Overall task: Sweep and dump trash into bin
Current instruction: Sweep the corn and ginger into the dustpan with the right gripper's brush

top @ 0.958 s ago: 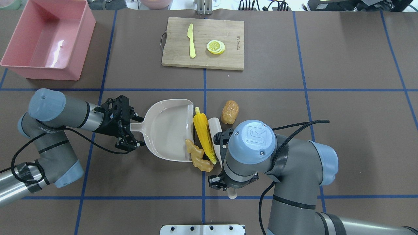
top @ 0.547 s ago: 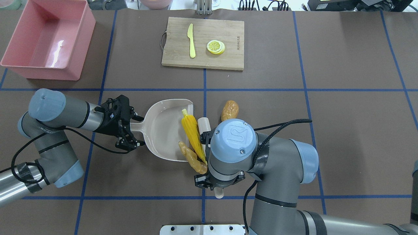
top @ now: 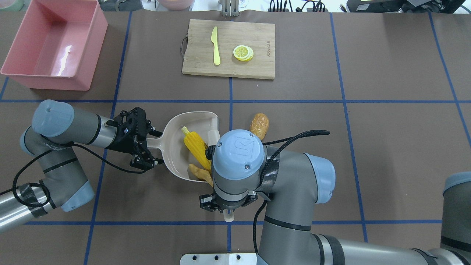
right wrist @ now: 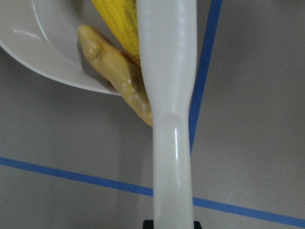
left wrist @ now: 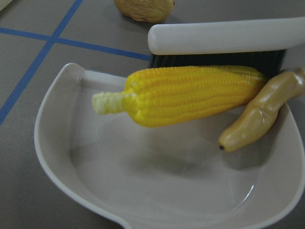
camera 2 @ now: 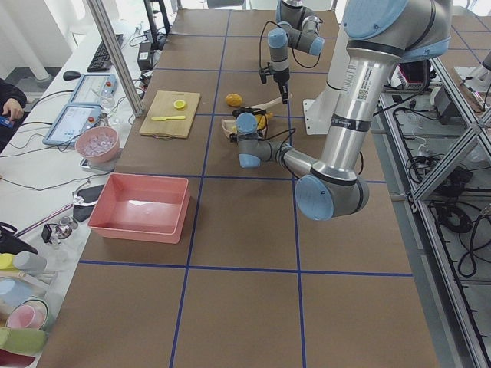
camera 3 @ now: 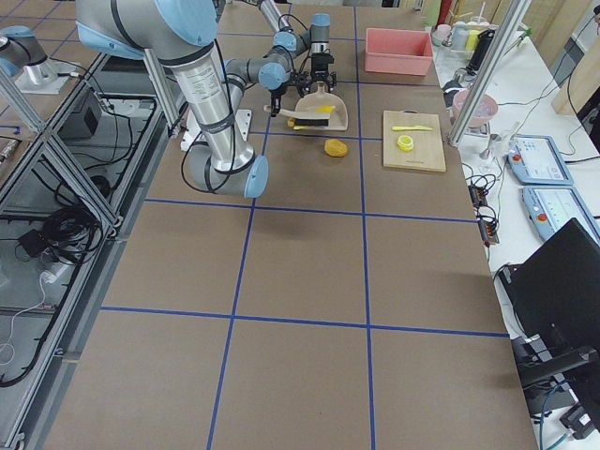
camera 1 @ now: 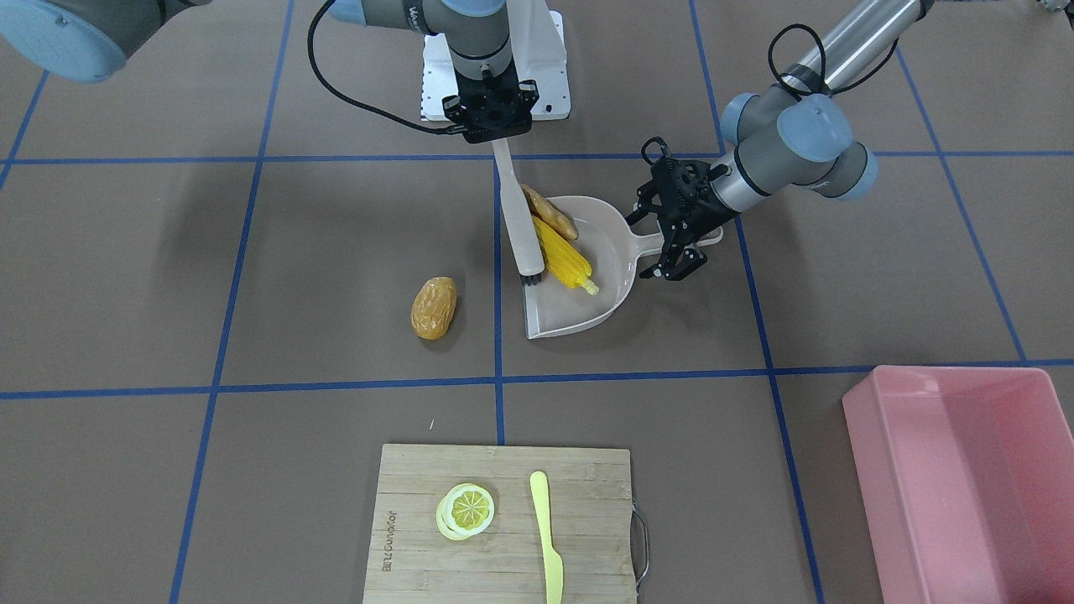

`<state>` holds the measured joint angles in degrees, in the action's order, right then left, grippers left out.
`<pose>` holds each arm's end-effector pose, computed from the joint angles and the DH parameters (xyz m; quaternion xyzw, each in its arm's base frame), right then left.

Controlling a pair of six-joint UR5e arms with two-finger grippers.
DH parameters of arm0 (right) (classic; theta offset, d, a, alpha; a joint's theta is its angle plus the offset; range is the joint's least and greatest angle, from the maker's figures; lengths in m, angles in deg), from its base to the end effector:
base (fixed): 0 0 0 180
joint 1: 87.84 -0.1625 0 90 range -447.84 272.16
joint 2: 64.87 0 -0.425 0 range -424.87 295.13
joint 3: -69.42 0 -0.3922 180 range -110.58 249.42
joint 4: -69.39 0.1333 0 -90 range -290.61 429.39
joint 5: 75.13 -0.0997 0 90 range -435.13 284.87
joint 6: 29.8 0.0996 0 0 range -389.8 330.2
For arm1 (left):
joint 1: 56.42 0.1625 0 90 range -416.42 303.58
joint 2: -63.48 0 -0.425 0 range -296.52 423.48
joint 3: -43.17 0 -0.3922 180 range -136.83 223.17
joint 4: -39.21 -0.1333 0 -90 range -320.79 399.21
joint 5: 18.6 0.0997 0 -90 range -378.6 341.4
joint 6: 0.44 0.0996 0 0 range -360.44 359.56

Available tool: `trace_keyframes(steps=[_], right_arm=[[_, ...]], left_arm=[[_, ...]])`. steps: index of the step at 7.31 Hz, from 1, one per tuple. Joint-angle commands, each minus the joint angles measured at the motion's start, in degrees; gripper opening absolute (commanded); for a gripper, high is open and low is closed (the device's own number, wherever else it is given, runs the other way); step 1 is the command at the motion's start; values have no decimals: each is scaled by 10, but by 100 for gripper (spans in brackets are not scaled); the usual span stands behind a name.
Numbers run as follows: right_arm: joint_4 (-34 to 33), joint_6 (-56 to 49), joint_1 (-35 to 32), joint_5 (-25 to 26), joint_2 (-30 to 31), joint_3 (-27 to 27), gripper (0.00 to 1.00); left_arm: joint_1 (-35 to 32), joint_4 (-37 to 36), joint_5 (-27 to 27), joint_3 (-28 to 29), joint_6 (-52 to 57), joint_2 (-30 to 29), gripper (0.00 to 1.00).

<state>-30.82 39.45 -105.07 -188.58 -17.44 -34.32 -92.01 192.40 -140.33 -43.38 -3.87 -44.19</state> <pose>-0.5836 -0.2790 0.1407 -0.0521 -0.4233 -0.1072 0.8981 0.4519 -0.4229 0.3923 0.4233 0.4776 0.4773 0.6040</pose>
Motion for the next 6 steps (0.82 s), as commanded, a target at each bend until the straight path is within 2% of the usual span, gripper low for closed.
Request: trace_keyframes(steps=[1,3,6], right_arm=[[-5,8,0,-1,-38,25,0],[-6,-1,-32,-42,-44,33,0],[-45,-48,-83,-77,-44,21,0]], left_arm=[[0,0,0,0,0,0,97],[0,0,0,0,-1,0,97],[1,0,3,0,-1,1,97]])
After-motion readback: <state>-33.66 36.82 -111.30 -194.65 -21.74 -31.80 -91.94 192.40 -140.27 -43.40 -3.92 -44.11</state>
